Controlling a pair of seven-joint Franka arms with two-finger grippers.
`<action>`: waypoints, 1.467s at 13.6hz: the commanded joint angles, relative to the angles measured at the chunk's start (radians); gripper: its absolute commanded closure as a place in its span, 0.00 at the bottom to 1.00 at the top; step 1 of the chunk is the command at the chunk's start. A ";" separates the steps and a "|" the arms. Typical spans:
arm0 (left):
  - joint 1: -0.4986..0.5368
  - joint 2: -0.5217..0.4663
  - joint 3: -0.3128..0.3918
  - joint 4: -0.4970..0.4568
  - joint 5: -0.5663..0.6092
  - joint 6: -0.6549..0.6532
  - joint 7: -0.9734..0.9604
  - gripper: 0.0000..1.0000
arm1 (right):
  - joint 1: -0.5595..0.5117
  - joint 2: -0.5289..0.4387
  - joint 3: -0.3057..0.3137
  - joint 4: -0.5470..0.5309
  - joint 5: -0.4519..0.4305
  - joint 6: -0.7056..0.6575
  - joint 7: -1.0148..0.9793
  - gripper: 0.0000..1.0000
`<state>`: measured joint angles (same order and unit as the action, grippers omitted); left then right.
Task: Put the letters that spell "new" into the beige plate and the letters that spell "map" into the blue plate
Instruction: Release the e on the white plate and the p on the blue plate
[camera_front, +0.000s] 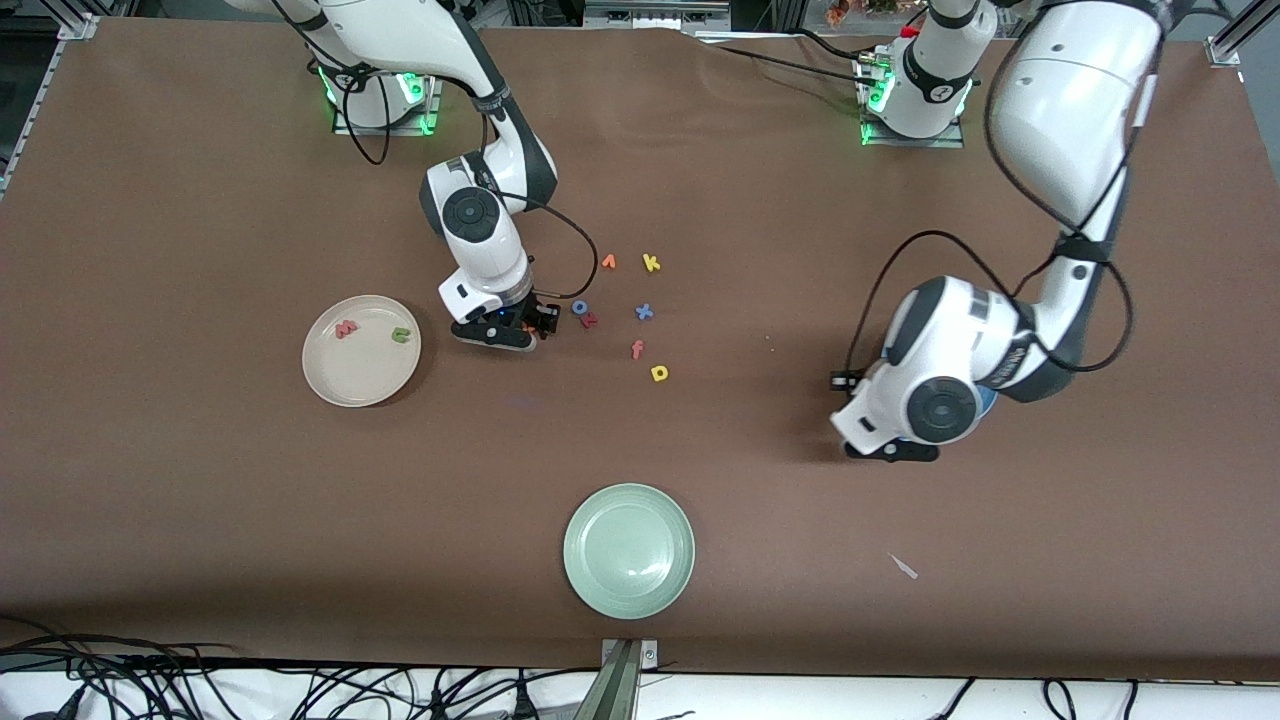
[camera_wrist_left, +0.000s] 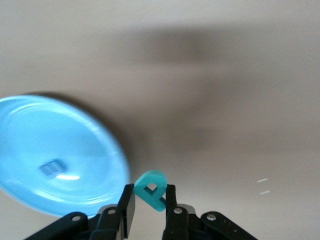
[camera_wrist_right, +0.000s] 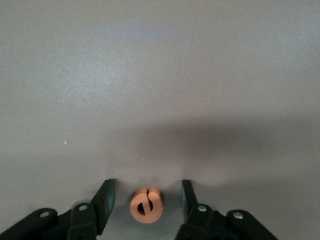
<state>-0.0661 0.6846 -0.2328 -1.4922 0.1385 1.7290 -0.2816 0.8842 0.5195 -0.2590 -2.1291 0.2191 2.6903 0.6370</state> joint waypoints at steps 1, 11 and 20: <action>0.093 -0.155 -0.017 -0.265 0.080 0.117 0.121 0.91 | 0.016 0.005 -0.005 -0.005 0.019 0.016 0.012 0.50; 0.172 -0.192 -0.075 -0.347 0.076 0.244 0.153 0.00 | 0.012 -0.093 -0.147 0.006 0.019 -0.163 -0.277 0.89; -0.090 -0.001 -0.174 -0.005 0.053 0.216 -0.295 0.00 | 0.005 -0.213 -0.462 -0.138 0.022 -0.293 -0.904 0.84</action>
<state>-0.0760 0.5640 -0.4176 -1.6259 0.1969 1.9639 -0.5180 0.8767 0.3704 -0.7084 -2.1952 0.2258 2.3874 -0.2283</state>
